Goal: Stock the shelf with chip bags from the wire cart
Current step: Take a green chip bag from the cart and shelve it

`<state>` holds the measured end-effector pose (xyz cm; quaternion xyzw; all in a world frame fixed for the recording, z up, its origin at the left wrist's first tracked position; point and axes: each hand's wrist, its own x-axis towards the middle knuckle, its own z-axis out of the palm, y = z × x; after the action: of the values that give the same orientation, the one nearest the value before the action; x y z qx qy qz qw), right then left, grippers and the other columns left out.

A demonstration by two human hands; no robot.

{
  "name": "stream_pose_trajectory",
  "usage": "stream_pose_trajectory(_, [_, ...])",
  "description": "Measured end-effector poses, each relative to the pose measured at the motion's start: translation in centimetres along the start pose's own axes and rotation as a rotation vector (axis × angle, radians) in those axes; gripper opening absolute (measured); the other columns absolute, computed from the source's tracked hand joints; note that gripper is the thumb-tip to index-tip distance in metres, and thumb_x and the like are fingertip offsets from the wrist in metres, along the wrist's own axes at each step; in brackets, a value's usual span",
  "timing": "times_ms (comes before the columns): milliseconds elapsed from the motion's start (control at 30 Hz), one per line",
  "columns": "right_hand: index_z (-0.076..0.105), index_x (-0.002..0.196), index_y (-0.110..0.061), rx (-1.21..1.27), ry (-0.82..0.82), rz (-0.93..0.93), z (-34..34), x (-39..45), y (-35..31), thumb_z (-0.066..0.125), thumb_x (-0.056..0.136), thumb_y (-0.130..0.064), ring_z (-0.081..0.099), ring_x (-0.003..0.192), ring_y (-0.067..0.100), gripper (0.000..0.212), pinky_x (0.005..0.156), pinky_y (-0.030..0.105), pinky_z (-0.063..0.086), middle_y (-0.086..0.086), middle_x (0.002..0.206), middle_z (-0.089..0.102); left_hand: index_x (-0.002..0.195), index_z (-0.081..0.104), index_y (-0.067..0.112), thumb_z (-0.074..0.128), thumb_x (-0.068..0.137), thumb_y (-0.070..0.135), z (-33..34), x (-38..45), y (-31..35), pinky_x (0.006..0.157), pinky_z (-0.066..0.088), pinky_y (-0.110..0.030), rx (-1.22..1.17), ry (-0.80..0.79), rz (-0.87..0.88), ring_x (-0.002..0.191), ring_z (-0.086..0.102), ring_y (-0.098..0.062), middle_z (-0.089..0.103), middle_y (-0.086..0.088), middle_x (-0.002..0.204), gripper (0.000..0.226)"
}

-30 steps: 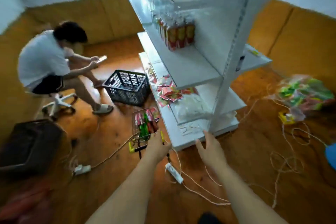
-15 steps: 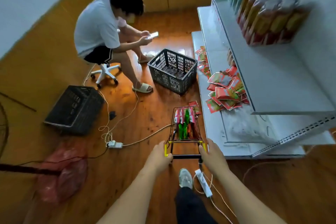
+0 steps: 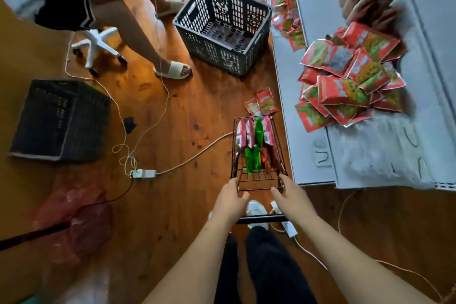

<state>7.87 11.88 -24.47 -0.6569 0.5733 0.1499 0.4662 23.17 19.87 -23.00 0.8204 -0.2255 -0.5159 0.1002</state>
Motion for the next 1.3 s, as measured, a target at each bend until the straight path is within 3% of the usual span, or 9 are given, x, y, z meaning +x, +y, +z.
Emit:
stream_pose_trajectory(233, [0.032, 0.149, -0.015, -0.023, -0.020, 0.029, 6.8, 12.6, 1.6, 0.047, 0.097, -0.037, 0.040, 0.137, 0.023, 0.058, 0.110, 0.035, 0.034, 0.005, 0.151, 0.040, 0.144, 0.043, 0.011, 0.051, 0.098, 0.026, 4.2, 14.7, -2.3, 0.105, 0.041, -0.036, 0.032, -0.055, -0.002, 0.133, 0.049, -0.027, 0.050, -0.009, 0.145, 0.049])
stream_pose_trajectory(333, [0.049, 0.133, -0.015, -0.016, -0.008, 0.047, 10.1, 18.0, 2.9, 0.050, 0.096, -0.030, 0.053, 0.120, 0.027, 0.040, 0.090, 0.033, 0.042, 0.007, 0.129, 0.057, 0.134, 0.050, 0.008, 0.050, 0.097, 0.021, 7.0, 20.9, -3.7, 0.093, 0.045, -0.035, 0.041, -0.081, 0.031, 0.123, 0.055, -0.032, 0.059, -0.014, 0.132, 0.039])
stream_pose_trajectory(433, [0.055, 0.114, -0.015, -0.025, 0.006, 0.048, 13.7, 23.1, 4.5, 0.050, 0.092, -0.028, 0.060, 0.103, 0.032, 0.026, 0.072, 0.033, 0.041, 0.010, 0.110, 0.064, 0.139, 0.039, 0.003, 0.045, 0.098, 0.021, 9.9, 26.2, -5.6, 0.087, 0.043, -0.037, 0.008, -0.096, -0.025, 0.119, 0.055, -0.038, 0.058, -0.021, 0.130, 0.045])
stream_pose_trajectory(633, [0.039, 0.137, -0.009, -0.017, 0.122, 0.075, 17.0, 28.6, 5.7, 0.048, 0.094, -0.020, 0.060, 0.103, 0.040, 0.046, 0.071, 0.034, 0.036, 0.022, 0.113, 0.062, 0.113, 0.059, 0.000, 0.045, 0.099, 0.020, 12.3, 32.3, -7.4, 0.078, 0.042, -0.035, -0.001, -0.021, -0.007, 0.108, 0.059, -0.040, 0.065, -0.023, 0.115, 0.027])
stream_pose_trajectory(800, [0.055, 0.116, -0.012, 0.021, 0.176, 0.071, 15.4, 27.3, 4.4, 0.046, 0.089, -0.012, 0.059, 0.095, 0.039, 0.029, 0.068, 0.031, 0.033, 0.022, 0.103, 0.064, 0.106, 0.062, 0.002, 0.042, 0.099, 0.021, 11.3, 30.0, -6.3, 0.082, 0.048, -0.040, -0.017, 0.025, 0.003, 0.103, 0.060, -0.041, 0.065, -0.024, 0.110, 0.029])
stream_pose_trajectory(933, [0.061, 0.095, -0.021, 0.121, 0.220, 0.070, 13.3, 23.8, 2.8, 0.045, 0.091, -0.024, 0.059, 0.085, 0.029, 0.017, 0.065, 0.032, 0.037, 0.003, 0.085, 0.064, 0.113, 0.058, 0.011, 0.036, 0.087, 0.039, 10.0, 26.2, -5.2, 0.083, 0.050, -0.045, -0.005, 0.001, 0.114, 0.098, 0.060, -0.043, 0.064, -0.021, 0.103, 0.044])
stream_pose_trajectory(1067, [0.061, 0.092, -0.018, 0.188, 0.179, 0.119, 10.4, 21.2, 1.1, 0.029, 0.101, -0.044, 0.055, 0.090, 0.028, 0.042, 0.073, 0.032, 0.035, 0.006, 0.088, 0.059, 0.115, 0.050, 0.023, 0.049, 0.073, 0.045, 7.5, 22.6, -4.8, 0.095, 0.043, -0.049, 0.024, -0.062, 0.262, 0.100, 0.053, -0.028, 0.059, -0.003, 0.101, 0.048])
stream_pose_trajectory(1200, [0.065, 0.080, -0.018, 0.547, 0.127, 0.297, 8.6, 19.2, -0.6, 0.016, 0.076, -0.083, 0.067, 0.093, 0.032, 0.081, 0.092, 0.047, 0.052, 0.016, 0.094, 0.070, 0.145, 0.034, 0.029, 0.063, 0.079, 0.046, 4.6, 19.8, -4.9, 0.104, 0.033, -0.044, 0.133, -0.027, 0.326, 0.125, 0.033, -0.025, 0.047, -0.001, 0.132, 0.075])
stream_pose_trajectory(1300, [0.067, 0.084, -0.020, 0.740, 0.082, 0.282, 7.0, 16.5, -2.1, 0.015, 0.092, -0.071, 0.071, 0.089, 0.026, 0.073, 0.091, 0.044, 0.055, 0.010, 0.084, 0.073, 0.145, 0.034, 0.032, 0.069, 0.078, 0.058, 2.3, 17.8, -4.4, 0.107, 0.033, -0.042, 0.112, 0.027, 0.353, 0.129, 0.031, -0.023, 0.042, -0.001, 0.133, 0.080])
